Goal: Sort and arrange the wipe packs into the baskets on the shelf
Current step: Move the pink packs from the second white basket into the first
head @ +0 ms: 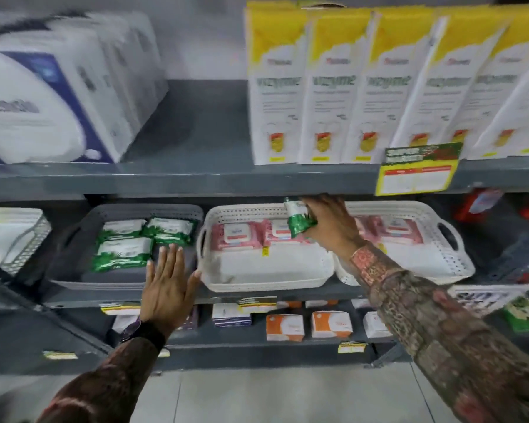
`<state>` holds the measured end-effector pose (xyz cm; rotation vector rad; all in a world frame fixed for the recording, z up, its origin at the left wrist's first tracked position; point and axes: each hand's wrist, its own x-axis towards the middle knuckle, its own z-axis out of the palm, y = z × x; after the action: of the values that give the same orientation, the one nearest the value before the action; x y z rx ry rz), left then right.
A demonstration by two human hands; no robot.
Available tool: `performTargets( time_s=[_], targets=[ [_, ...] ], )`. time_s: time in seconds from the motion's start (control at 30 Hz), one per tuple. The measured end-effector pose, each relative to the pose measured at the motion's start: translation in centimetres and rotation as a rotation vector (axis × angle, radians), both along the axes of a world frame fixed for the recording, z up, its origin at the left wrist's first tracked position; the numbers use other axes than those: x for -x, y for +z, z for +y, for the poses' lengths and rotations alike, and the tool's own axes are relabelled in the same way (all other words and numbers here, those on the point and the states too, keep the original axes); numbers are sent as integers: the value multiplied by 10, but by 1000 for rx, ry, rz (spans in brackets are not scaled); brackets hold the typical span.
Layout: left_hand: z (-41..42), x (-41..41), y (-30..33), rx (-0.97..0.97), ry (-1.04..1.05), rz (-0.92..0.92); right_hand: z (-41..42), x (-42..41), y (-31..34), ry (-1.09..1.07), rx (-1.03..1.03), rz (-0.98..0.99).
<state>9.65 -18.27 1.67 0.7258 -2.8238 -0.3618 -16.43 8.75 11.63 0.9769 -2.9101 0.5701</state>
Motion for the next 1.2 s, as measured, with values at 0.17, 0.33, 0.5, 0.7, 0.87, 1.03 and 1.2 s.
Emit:
performTargets(
  time_s=[0.17, 0.33, 0.5, 0.7, 0.87, 1.03, 1.2],
  targets=[
    [-62, -54, 2, -27, 116, -34, -140, -71, 4, 208, -1, -7],
    [-98, -80, -12, -29, 108, -124, -253, -123, -2, 330, -35, -22],
    [-104, -84, -25, -14, 91, -99, -315, -144, -23, 311, -159, -39],
    [-114, -88, -38, 27, 70, -127, -324, -156, -67, 262, -214, -123],
    [-110, -86, -31, 1, 79, -127, -303, -155, -62, 284, -113, -93],
    [-64, -47, -5, -40, 72, -25, -235, -129, -35, 200, 150, 26],
    [39, 33, 9, -12, -184, 38, -116, -71, -23, -1, 208, 71]
  ],
)
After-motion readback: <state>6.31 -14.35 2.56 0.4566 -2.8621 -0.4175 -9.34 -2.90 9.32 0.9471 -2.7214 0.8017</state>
